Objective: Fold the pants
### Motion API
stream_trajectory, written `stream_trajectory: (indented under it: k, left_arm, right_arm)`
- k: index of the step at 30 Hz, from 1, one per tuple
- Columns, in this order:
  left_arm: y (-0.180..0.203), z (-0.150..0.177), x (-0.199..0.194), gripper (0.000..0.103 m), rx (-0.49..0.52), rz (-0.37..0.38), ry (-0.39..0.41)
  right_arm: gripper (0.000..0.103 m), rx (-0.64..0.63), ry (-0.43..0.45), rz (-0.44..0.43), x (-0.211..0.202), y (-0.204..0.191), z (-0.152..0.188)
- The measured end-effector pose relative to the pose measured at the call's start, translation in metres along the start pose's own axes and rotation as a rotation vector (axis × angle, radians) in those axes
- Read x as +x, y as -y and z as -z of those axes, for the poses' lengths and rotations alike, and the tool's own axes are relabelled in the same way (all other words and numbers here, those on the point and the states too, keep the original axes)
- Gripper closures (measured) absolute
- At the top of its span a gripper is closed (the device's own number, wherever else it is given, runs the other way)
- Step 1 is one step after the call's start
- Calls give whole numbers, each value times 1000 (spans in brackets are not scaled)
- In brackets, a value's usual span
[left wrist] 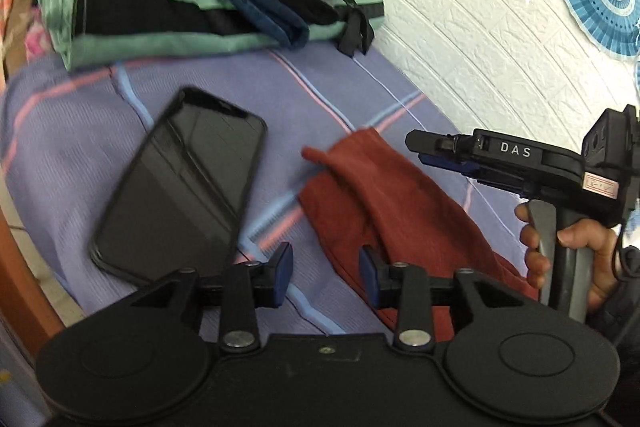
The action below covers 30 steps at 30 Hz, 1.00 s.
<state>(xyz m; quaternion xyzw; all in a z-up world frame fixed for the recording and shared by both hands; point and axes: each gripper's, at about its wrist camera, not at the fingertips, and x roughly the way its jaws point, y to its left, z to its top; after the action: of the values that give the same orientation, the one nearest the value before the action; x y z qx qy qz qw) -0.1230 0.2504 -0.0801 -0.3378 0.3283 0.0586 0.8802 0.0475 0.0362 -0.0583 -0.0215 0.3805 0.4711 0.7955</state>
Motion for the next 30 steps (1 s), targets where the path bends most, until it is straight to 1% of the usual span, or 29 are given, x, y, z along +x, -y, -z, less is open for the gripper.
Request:
stream_trajectory:
  k: [3, 7, 10, 14, 16, 18, 20, 22, 23, 24, 26, 27, 30]
  left_arm:
    - [2, -1, 6, 0, -32, 25, 7]
    - [2, -9, 18, 0, -87, 26, 55]
    - [5, -16, 26, 0, -109, 44, 63]
    - [19, -21, 43, 0, -70, 26, 92]
    - [30, -23, 53, 0, -32, 7, 81]
    - [38, -25, 61, 0, 26, 9, 58]
    - [39, -26, 48, 0, 15, -28, 159]
    - [33, -26, 24, 0, -19, -43, 265]
    - [31, -23, 14, 0, -19, -47, 290]
    - [31, -20, 10, 0, 2, -60, 289]
    - [32, -11, 10, 0, 47, -85, 271]
    - [31, -7, 13, 0, 60, -85, 253]
    - [21, -2, 16, 0, 11, -72, 220]
  right_arm:
    - [39, 12, 3, 10, -7, 3, 4]
    - [37, -9, 28, 27, -25, -1, 15]
    - [35, -24, 57, 45, -48, -4, 33]
    - [35, 58, 90, 61, -82, 0, 71]
    - [35, 114, 105, 59, -97, -1, 91]
    - [34, 156, 131, 46, -109, -3, 109]
    - [34, 180, 129, 53, -117, -5, 124]
    - [34, 187, 130, 80, -125, -6, 134]
    - [33, 193, 132, 87, -128, -4, 138]
    - [31, 203, 130, 88, -129, -2, 141]
    - [31, 224, 125, 92, -129, 4, 143]
    - [30, 234, 125, 96, -128, 6, 144]
    - [29, 240, 129, 90, -130, 7, 145]
